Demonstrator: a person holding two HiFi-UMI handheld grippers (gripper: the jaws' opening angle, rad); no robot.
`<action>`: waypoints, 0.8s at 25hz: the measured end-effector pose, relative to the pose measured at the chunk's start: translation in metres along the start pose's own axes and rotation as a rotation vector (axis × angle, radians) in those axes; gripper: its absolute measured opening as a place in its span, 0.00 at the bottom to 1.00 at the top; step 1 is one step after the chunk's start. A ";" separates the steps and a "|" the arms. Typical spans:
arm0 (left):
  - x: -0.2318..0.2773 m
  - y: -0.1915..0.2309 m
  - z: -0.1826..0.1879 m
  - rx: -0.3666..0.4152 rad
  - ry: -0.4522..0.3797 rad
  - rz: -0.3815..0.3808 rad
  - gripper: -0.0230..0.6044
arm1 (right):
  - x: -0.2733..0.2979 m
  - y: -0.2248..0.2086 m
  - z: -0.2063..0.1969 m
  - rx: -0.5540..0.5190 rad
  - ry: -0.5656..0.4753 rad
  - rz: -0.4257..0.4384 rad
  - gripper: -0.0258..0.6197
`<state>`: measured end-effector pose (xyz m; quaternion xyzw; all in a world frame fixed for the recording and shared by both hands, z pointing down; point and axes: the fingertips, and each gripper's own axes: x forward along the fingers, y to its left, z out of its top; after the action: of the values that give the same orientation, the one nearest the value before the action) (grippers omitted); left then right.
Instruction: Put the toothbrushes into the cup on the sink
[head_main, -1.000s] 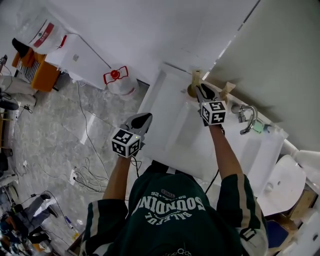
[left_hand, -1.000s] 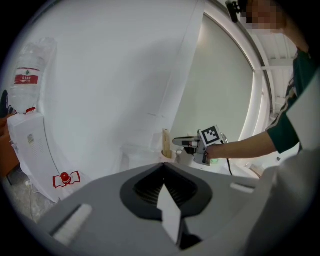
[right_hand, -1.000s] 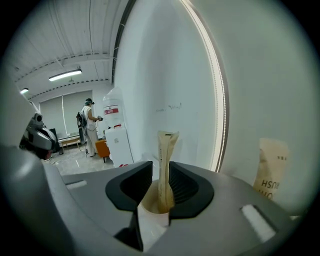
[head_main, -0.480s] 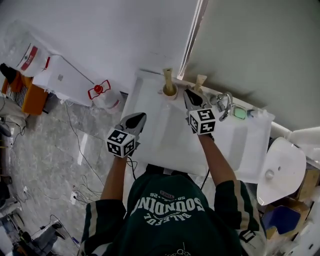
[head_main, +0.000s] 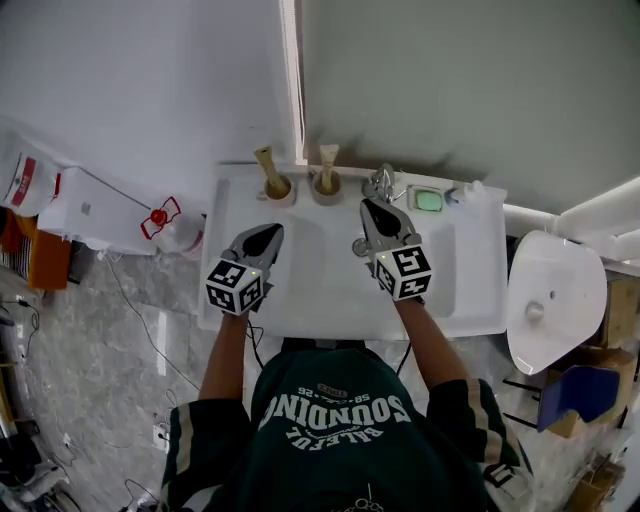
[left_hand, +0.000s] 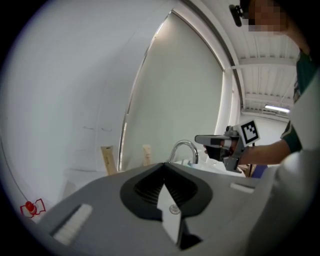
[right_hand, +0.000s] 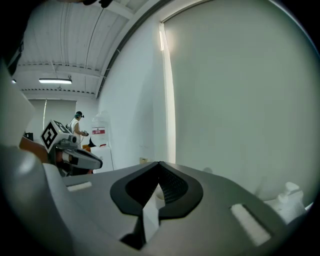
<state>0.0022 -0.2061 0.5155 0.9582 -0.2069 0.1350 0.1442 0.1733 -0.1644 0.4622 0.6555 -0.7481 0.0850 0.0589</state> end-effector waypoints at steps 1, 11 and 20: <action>0.006 -0.005 0.002 0.007 0.000 -0.010 0.12 | -0.011 -0.009 0.001 0.004 -0.006 -0.018 0.04; 0.037 -0.041 0.014 0.042 0.004 -0.065 0.12 | -0.070 -0.061 -0.014 0.005 0.003 -0.139 0.04; 0.048 -0.051 0.013 0.050 0.012 -0.080 0.12 | -0.081 -0.068 -0.016 0.024 -0.014 -0.157 0.04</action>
<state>0.0689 -0.1827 0.5074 0.9682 -0.1641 0.1400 0.1269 0.2508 -0.0912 0.4656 0.7133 -0.6938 0.0842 0.0522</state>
